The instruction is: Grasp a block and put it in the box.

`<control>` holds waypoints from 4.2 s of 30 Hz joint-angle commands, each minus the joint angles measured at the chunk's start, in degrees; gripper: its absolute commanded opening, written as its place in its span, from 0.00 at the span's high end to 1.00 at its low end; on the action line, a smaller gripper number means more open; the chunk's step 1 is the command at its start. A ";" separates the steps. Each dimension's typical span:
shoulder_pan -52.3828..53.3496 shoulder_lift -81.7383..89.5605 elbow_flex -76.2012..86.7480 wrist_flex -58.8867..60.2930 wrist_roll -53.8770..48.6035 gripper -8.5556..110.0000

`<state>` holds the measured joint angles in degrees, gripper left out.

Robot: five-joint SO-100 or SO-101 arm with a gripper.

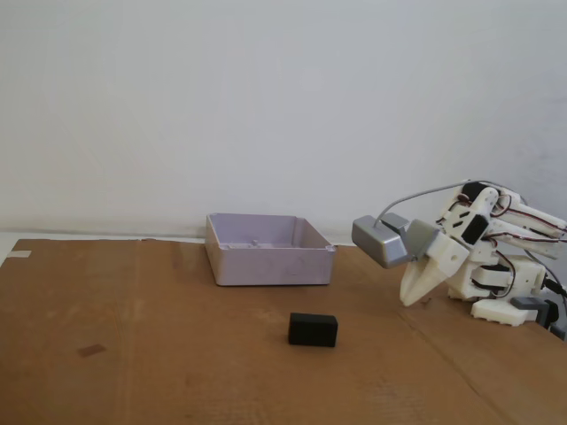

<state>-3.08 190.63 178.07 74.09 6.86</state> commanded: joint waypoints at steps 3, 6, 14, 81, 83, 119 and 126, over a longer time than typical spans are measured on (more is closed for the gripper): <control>0.44 -0.44 2.55 9.84 0.09 0.91; 0.44 -0.44 2.55 9.84 0.09 0.91; 0.44 -0.44 2.55 9.84 0.09 0.91; 0.62 -0.44 2.55 9.58 0.18 0.92; 0.35 -0.44 2.55 9.49 0.18 0.92; 0.09 -10.72 -7.03 -13.36 0.53 0.92; 0.18 -15.38 -13.54 -13.97 0.35 0.92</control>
<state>-2.99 176.75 173.06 62.49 7.38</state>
